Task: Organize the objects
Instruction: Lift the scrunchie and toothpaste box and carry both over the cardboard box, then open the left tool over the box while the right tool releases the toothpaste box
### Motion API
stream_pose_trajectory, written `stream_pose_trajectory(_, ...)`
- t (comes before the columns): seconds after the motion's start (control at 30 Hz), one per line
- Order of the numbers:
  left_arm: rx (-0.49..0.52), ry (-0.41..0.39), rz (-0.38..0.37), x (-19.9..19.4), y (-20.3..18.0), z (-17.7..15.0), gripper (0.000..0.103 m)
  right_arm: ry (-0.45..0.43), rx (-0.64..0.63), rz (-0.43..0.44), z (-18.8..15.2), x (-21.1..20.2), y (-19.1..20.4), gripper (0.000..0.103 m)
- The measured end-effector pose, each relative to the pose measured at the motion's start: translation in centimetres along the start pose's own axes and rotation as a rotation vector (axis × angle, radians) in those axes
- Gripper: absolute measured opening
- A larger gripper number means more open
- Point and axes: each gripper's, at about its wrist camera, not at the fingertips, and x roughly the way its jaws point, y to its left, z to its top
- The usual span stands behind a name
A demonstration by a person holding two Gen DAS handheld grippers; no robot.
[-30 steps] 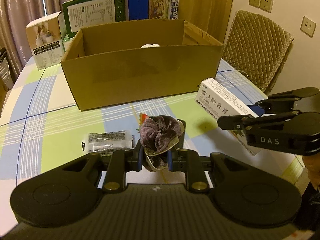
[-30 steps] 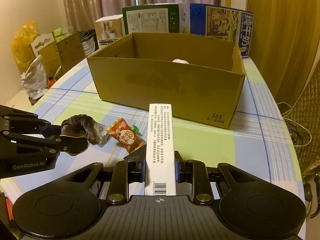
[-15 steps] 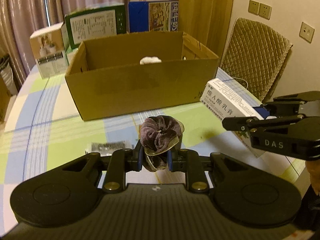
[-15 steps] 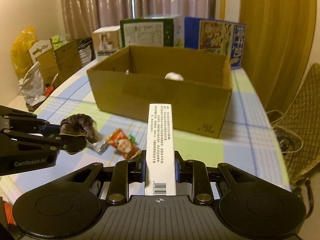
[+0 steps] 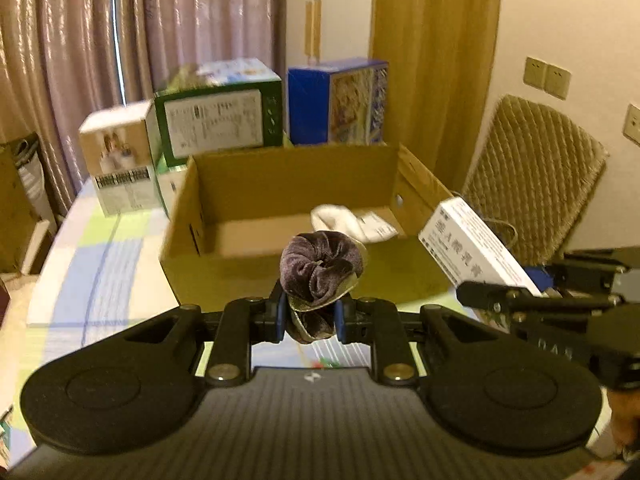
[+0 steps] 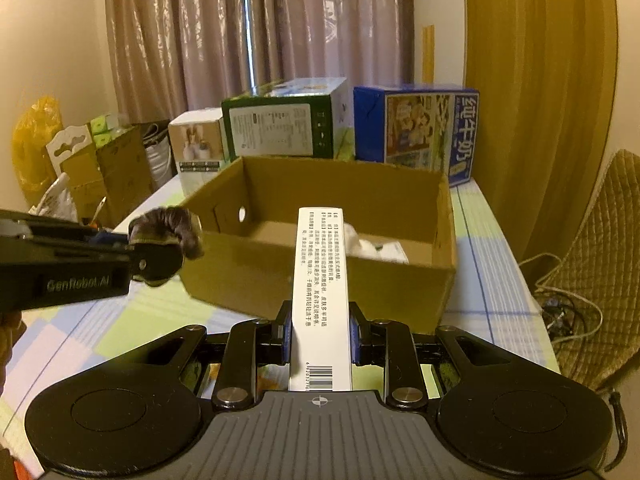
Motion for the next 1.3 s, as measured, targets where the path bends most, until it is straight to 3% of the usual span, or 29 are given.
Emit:
stream_pose_trajectory(0.13, 0.031, -0.022, 0.051, 0.8, 0.4, 2.3, 0.018, -0.018, -0.004, -0.004, 1.4, 1.0, -0.1, 0.023)
stream_pose_trajectory(0.57, 0.019, -0.046, 0.059, 5.6, 2.4, 7.5, 0.018, -0.098, 0.026, -0.007, 7.3, 6.0, -1.0, 0.023)
stream_pose_trajectory(1.3, -0.064, 0.024, 0.038, 11.6, 5.2, 8.5, 0.018, -0.058, 0.142, -0.001, 9.2, 11.8, -3.9, 0.023)
